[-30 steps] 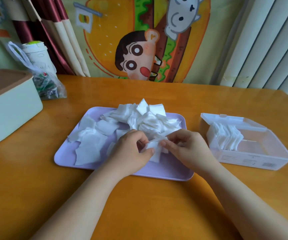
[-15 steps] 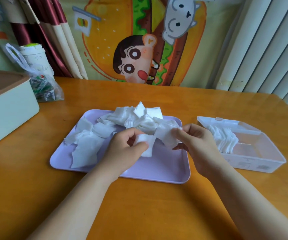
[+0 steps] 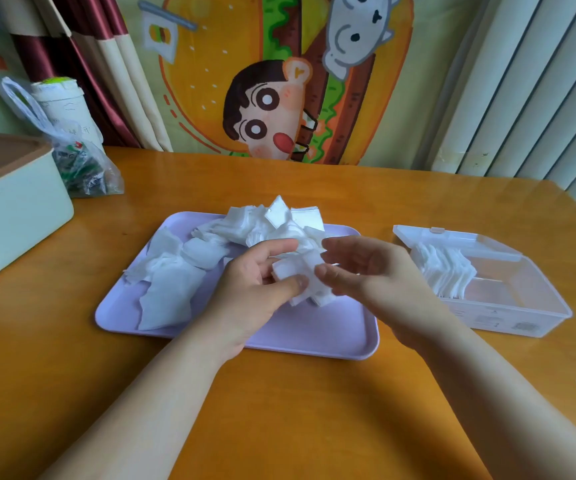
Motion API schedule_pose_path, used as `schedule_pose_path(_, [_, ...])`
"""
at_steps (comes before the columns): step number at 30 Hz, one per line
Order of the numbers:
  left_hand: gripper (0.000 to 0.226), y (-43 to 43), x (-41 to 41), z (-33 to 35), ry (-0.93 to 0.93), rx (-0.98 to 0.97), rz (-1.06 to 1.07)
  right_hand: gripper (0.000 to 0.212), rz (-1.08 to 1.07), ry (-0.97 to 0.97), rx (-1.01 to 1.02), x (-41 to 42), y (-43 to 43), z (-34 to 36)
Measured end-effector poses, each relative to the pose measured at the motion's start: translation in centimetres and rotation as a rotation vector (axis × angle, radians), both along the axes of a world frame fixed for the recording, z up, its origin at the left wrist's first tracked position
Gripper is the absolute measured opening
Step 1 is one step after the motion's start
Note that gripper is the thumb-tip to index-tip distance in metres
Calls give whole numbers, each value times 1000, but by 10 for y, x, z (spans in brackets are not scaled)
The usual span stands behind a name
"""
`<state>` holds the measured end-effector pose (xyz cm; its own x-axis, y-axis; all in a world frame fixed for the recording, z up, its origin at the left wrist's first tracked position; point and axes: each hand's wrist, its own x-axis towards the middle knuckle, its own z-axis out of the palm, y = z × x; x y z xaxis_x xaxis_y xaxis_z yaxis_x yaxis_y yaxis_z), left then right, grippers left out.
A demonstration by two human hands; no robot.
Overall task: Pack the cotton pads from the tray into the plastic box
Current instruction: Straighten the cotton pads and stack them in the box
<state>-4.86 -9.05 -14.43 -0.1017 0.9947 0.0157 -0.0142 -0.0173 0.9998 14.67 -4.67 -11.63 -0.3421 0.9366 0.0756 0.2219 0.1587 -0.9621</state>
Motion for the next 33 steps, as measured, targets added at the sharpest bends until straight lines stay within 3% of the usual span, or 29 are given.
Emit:
schedule_pose_path(2, [49,-1,2,0,-16,-14,-28,33,41,24,-60,-2,-2,-1])
schedule_pose_path(5, [46,-2,5,-2,2,-1,-43,18,40,66,-100,-1,0,-2])
schedule_pose_path(7, [38,-1,7,-4,43,37,31,10,-42,99,-77,1,3,-1])
schedule_pose_path(11, [24,2,10,-15,299,66,151,7,-372,103,21,6,12,-5])
schedule_pose_path(18, [20,16,33,-17,430,64,181,4,-410,12,44,10,20,-28])
schedule_pose_path(21, [10,23,43,-10,372,13,219,15,-364,21,5,10,21,-30])
schedule_pose_path(24, [34,32,48,-2,341,-72,198,12,-354,31,-8,12,21,-27])
schedule_pose_path(29, [11,31,47,-4,241,-68,203,7,-394,96,-15,10,23,-30])
schedule_pose_path(33, [14,18,31,-4,68,14,156,8,-485,108,73,9,23,-31])
